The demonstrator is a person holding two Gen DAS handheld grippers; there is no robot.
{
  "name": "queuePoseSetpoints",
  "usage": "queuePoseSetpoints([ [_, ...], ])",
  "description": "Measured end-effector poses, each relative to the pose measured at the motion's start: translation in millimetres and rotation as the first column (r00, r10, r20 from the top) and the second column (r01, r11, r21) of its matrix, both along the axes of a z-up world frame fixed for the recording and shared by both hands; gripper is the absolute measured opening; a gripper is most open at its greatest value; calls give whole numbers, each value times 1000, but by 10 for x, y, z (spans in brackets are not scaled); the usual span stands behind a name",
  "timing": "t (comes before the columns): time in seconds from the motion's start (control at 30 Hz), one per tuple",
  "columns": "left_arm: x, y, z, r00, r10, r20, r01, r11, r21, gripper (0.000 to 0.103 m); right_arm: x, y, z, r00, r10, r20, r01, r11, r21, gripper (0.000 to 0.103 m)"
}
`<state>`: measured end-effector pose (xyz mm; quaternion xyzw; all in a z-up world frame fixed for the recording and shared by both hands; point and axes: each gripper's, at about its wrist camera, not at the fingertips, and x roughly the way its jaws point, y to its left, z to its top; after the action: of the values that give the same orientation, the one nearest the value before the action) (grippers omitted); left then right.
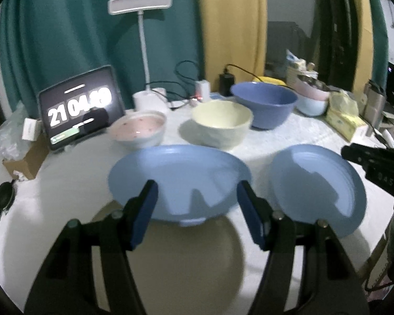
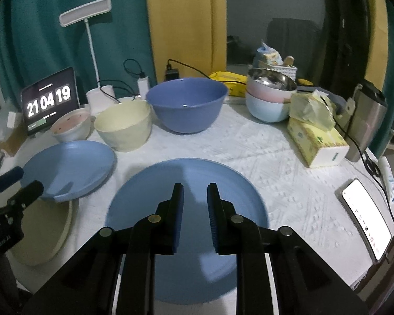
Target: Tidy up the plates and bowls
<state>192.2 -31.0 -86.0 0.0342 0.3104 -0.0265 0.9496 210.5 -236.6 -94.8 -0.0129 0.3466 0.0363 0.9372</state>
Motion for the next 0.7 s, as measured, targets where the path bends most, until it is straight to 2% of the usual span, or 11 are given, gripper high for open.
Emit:
queuePoseSetpoints([
  [0.7, 265, 814, -31, 990, 138, -8, -138, 990, -24, 64, 304, 613, 7, 995, 98, -19, -98, 995, -23, 21],
])
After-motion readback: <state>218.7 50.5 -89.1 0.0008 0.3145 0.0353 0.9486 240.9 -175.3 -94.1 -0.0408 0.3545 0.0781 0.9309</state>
